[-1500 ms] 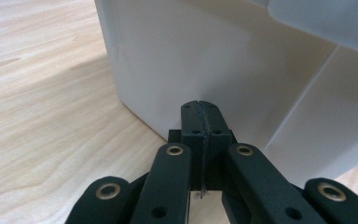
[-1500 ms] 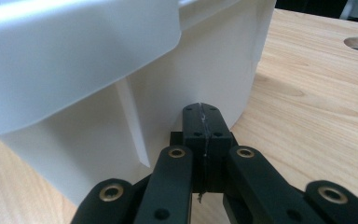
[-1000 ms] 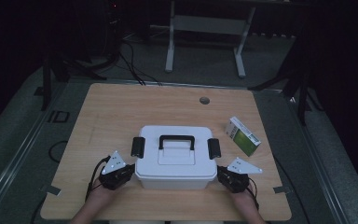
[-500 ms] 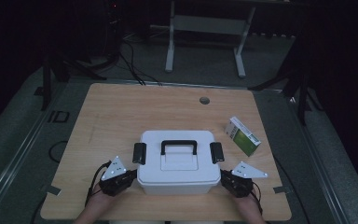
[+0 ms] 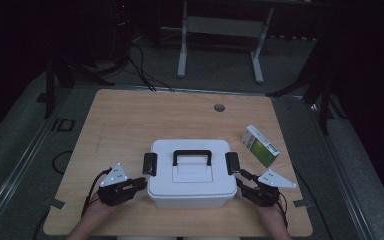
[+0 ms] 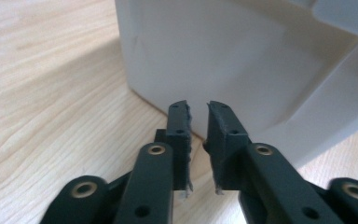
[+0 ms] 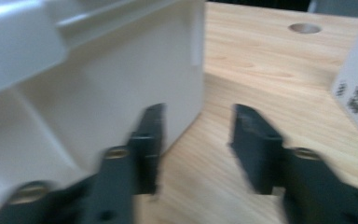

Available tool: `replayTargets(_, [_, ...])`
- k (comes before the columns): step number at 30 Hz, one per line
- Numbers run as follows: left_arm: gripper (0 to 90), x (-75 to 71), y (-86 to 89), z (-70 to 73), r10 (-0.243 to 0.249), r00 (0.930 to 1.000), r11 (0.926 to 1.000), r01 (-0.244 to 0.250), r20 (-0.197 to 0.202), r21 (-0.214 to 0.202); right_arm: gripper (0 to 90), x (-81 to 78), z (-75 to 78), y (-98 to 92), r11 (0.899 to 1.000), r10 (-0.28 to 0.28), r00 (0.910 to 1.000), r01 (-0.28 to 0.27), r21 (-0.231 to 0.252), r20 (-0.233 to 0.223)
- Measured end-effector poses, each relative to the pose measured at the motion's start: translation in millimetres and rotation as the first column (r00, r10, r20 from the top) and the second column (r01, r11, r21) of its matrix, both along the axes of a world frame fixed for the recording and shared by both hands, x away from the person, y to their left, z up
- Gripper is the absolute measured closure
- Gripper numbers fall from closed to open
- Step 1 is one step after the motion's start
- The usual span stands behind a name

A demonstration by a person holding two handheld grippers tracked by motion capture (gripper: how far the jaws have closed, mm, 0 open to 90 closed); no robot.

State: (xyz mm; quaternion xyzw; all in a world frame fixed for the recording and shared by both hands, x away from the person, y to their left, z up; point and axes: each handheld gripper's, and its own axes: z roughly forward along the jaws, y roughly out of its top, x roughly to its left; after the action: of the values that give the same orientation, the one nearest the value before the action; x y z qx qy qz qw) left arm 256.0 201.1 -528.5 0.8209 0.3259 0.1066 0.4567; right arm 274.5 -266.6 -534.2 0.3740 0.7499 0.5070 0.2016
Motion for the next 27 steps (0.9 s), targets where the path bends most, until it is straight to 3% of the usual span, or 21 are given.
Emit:
replayTargets(2, [67.9, 2.2, 0.9, -0.1, -0.014, 0.9996, 0.9996, 0.015, -0.026, 0.025, 24.2, 1.9, -1.6, -1.0, 1.0, 0.007, 0.9999, -0.007, 0.012, -0.015])
replayTargets(3, [58.6, 3.4, 1.2, -0.3, -0.02, 0.9988, 0.999, 0.021, -0.045, 0.038, 14.2, 2.7, -2.7, 1.2, 0.999, 0.014, 0.9997, -0.015, -0.035, -0.018])
replayTargets(4, [58.6, 4.4, 1.7, -0.9, -0.024, 0.998, 0.9984, 0.027, -0.058, 0.05, 13.6, 2.9, -4.4, 3.7, 0.997, 0.009, 0.9999, -0.01, -0.079, -0.009])
replayTargets(5, [54.1, 5.2, 2.1, -1.8, -0.033, 0.9966, 0.9974, 0.037, -0.076, 0.062, 13.6, 3.0, -6.0, 3.4, 0.997, 0.012, 0.9998, -0.013, -0.081, -0.013])
replayTargets(6, [49.7, 5.9, 3.2, -2.5, -0.048, 0.9948, 0.9962, 0.054, -0.09, 0.069, 13.2, 4.4, -7.8, 2.0, 0.998, 0.028, 0.999, -0.03, -0.059, -0.034])
replayTargets(8, [41.4, 6.9, 4.6, -3.7, -0.057, 0.9914, 0.9948, 0.066, -0.118, 0.077, 12.7, 5.2, -9.4, -0.2, 0.997, 0.035, 0.9982, -0.038, -0.063, -0.048])
replayTargets(12, [36.8, 8.7, 9.2, -4.7, -0.075, 0.9851, 0.9893, 0.093, -0.155, 0.113, 12.6, 5.8, -8.0, -5.5, 0.999, 0.046, 0.9969, -0.048, -0.025, -0.064])
replayTargets(16, [36.7, 9.6, 12.4, -3.2, -0.085, 0.9816, 0.9839, 0.109, -0.171, 0.141, 12.6, 4.5, -5.7, -10.0, 0.998, 0.055, 0.9975, -0.055, 0.005, -0.044])
replayTargets(20, [36.7, 10.7, 14.5, 0.5, -0.094, 0.979, 0.982, 0.121, -0.18, 0.145, 13.3, 3.6, -6.5, -12.6, 0.999, 0.055, 0.9975, -0.054, 0.006, -0.046])
replayTargets(24, [36.7, 11.4, 13.6, 2.3, -0.109, 0.9739, 0.9733, 0.145, -0.199, 0.178, 13.4, 1.8, -7.4, -13.4, 0.998, 0.06, 0.9967, -0.06, -0.005, -0.054])
replayTargets(27, [36.8, 11.6, 12.8, 3.8, -0.125, 0.9651, 0.9634, 0.174, -0.23, 0.204, 13.6, 0.4, -6.7, -14.3, 0.998, 0.062, 0.9967, -0.062, -0.001, -0.053])
